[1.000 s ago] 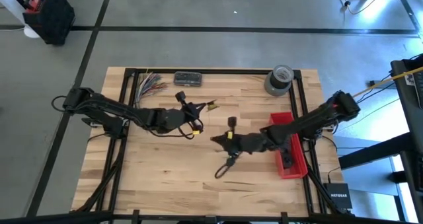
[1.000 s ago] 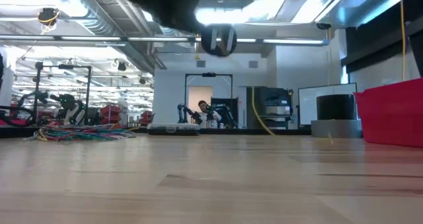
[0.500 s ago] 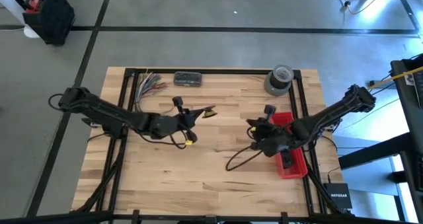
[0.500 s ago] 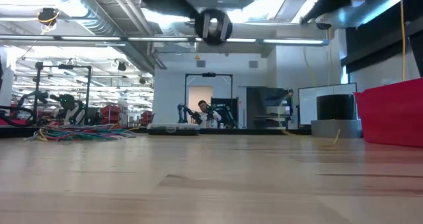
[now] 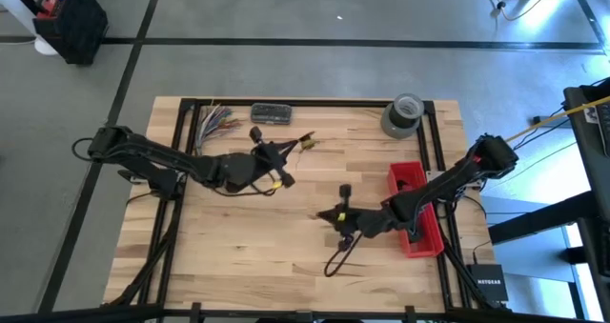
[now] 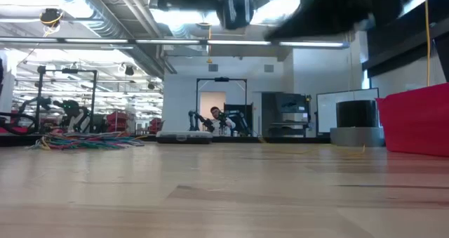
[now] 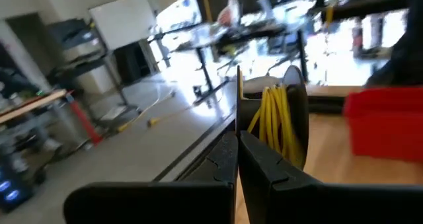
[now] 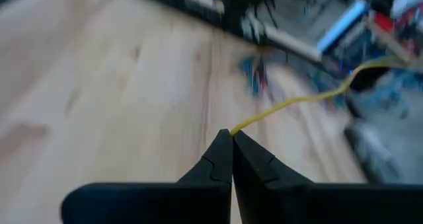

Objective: Coil cords
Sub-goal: Uncoil the yellow wire from the black spool

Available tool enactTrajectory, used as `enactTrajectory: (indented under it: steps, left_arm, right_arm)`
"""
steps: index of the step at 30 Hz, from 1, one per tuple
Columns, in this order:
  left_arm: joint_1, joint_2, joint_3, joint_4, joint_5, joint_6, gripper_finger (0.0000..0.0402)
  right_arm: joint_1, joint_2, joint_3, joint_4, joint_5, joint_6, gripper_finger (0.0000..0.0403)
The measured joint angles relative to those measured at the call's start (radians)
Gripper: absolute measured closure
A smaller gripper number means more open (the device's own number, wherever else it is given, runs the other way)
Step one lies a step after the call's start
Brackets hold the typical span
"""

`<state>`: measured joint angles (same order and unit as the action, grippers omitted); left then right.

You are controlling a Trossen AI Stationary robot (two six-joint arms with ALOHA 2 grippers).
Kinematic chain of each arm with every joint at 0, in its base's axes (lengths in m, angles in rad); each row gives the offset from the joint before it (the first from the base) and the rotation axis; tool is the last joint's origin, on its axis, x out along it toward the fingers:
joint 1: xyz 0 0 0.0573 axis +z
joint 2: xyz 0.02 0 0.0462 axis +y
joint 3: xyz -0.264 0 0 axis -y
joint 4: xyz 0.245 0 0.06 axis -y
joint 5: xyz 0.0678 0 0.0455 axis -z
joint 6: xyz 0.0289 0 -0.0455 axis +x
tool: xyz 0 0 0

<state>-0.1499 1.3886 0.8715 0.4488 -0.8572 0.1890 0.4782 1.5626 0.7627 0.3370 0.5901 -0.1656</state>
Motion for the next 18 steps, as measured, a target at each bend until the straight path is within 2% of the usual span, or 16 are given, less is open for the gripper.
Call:
enactTrajectory:
  steps: [3,6,12,15,18]
  left_arm:
    - [0.037,0.033,0.000,-0.064,0.000,-0.013,0.0402]
    - [0.055,0.048,0.000,-0.170,0.000,-0.004,0.0402]
    - [0.039,0.026,-0.002,-0.428,-0.010,0.045,0.0402]
    - [0.007,0.000,-0.001,-0.454,-0.051,0.064,0.0402]
    - [-0.033,-0.038,-0.001,-0.452,-0.055,0.081,0.0401]
  right_arm:
    - [0.000,0.009,0.103,-0.038,-0.006,-0.087,0.0398]
    - [0.012,-0.027,0.196,-0.158,0.030,-0.141,0.0398]
    - [0.062,-0.182,0.320,-0.434,0.339,-0.149,0.0398]
    - [0.092,-0.264,0.320,-0.629,0.439,-0.021,0.0398]
    - [0.108,-0.319,0.313,-0.887,0.457,0.232,0.0398]
